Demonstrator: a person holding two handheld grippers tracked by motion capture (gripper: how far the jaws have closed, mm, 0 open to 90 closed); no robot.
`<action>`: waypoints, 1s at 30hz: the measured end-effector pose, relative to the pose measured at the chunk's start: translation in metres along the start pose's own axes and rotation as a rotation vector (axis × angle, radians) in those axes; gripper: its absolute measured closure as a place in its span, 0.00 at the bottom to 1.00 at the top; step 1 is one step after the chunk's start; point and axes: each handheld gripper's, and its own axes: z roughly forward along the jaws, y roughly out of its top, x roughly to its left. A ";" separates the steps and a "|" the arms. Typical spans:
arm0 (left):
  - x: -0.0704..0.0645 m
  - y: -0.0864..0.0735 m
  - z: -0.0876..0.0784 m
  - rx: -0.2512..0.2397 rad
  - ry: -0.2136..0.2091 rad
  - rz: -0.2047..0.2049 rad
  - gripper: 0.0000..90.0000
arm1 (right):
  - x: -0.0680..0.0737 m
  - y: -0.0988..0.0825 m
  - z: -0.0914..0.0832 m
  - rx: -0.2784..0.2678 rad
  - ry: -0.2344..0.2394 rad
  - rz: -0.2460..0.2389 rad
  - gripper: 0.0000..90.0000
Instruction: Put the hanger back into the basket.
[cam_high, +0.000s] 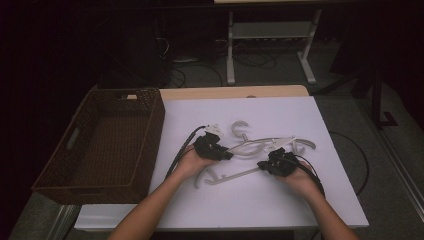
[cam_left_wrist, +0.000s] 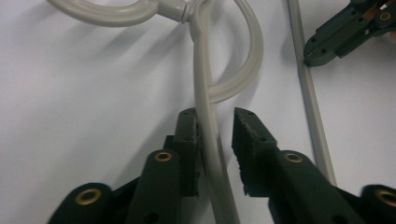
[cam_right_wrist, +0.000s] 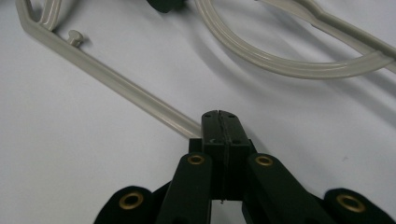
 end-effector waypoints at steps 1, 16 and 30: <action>0.000 0.000 0.000 -0.002 0.001 -0.003 0.82 | 0.000 0.000 0.000 0.000 -0.001 -0.001 1.00; 0.000 0.003 -0.002 -0.004 0.037 -0.085 0.91 | 0.001 0.001 -0.001 0.000 -0.004 -0.008 1.00; -0.001 0.006 -0.019 -0.026 0.072 -0.070 0.92 | 0.004 0.008 -0.031 -0.187 -0.012 0.000 0.61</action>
